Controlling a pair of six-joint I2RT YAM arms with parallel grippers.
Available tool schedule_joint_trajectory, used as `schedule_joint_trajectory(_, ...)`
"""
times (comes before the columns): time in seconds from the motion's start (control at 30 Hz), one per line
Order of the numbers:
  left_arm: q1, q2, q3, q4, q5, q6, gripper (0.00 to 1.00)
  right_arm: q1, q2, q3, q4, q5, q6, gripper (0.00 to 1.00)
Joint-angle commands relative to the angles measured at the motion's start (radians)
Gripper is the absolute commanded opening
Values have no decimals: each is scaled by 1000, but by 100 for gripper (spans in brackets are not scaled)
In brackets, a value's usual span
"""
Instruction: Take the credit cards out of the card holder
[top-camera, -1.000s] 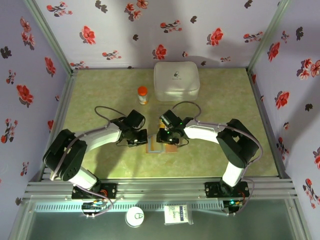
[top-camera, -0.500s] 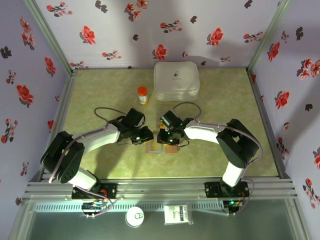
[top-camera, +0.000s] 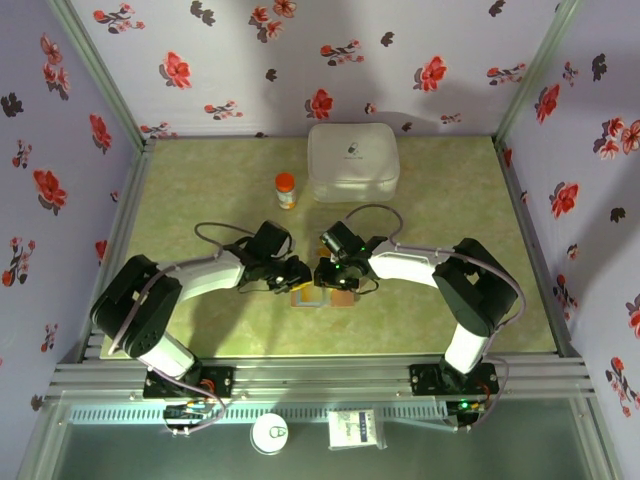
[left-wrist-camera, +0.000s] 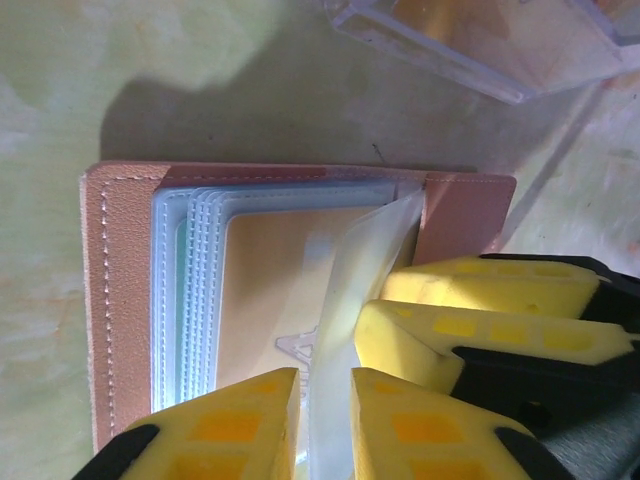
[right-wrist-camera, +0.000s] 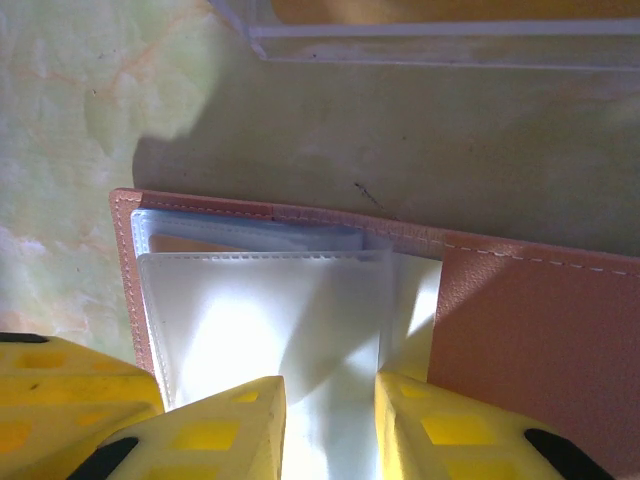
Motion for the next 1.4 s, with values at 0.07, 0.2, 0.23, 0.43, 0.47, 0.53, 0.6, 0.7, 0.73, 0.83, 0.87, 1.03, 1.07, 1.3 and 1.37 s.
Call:
schedule_joint_trajectory(0.07,-3,23,-13,47,36,-27,17,7,-28,-15,4,3,5,29)
schedule_joint_trajectory(0.2,-5,17,-7,47,40,-29,15,8,-45,-11,-12,12,0,29)
schedule_joint_trajectory(0.23,-4,13,-5,44,40,-30,15,7,-51,-9,-17,16,-1,29)
schedule_joint_trajectory(0.43,-16,-15,29,1,43,-17,17,2,-124,-7,-90,75,-27,30)
schedule_joint_trajectory(0.47,-20,-10,37,-5,43,-15,17,1,-136,-8,-100,83,-30,30)
schedule_joint_trajectory(0.53,-32,9,60,-12,48,-14,19,-4,-158,-13,-115,96,-36,30)
schedule_joint_trajectory(0.6,-49,31,92,-23,53,-11,21,-12,-184,-18,-129,108,-41,30)
schedule_joint_trajectory(0.7,-76,69,154,-59,54,9,26,-26,-223,-25,-167,138,-54,30)
schedule_joint_trajectory(0.73,-80,81,175,-73,53,17,27,-31,-238,-28,-181,148,-56,30)
schedule_joint_trajectory(0.83,-93,128,230,-102,56,36,31,-54,-289,-55,-202,169,-60,31)
schedule_joint_trajectory(0.87,-97,142,246,-109,60,42,32,-62,-308,-64,-208,173,-61,31)
schedule_joint_trajectory(1.03,-111,200,320,-136,77,62,38,-98,-378,-98,-248,202,-67,32)
schedule_joint_trajectory(1.07,-113,209,331,-141,81,67,39,-103,-391,-106,-249,203,-64,32)
schedule_joint_trajectory(1.3,-113,244,368,-155,94,86,44,-105,-418,-120,-239,207,-44,33)
schedule_joint_trajectory(1.37,-114,256,372,-146,99,85,45,-105,-417,-116,-243,211,-44,33)
